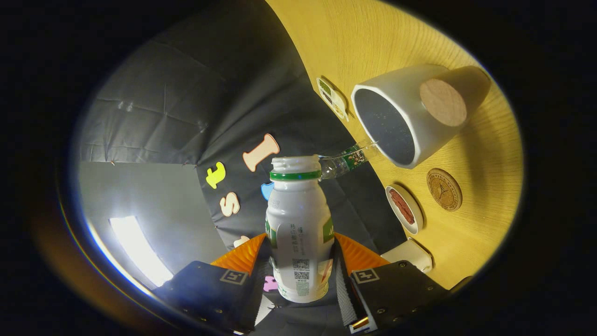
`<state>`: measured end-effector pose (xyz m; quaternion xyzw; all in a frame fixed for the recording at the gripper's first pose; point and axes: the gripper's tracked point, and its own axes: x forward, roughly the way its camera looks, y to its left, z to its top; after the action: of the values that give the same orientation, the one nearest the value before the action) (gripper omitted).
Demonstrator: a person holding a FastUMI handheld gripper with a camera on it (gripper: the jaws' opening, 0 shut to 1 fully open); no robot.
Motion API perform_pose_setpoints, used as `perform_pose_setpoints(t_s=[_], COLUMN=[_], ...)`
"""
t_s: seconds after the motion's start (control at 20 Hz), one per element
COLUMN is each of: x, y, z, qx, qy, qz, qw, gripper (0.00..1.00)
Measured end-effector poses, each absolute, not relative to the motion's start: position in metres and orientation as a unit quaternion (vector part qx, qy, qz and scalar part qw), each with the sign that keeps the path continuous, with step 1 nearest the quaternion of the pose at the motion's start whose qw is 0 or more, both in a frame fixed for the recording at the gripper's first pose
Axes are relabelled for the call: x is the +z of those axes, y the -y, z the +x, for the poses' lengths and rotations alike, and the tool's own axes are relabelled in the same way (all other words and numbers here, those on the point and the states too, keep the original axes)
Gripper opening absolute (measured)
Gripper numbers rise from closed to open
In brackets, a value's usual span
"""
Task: Take the bottle from table, then pour the juice into the cup, finally place the bottle on the coaster
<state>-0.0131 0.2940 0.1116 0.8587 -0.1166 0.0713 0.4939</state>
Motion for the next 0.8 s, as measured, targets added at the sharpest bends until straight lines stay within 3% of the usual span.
perform_pose_setpoints(t_s=[0.8], x=[0.1103], y=[-0.2865], z=[-0.0133], qx=[0.061], qy=[0.118], qz=[0.883], qw=[0.45], gripper=[0.67])
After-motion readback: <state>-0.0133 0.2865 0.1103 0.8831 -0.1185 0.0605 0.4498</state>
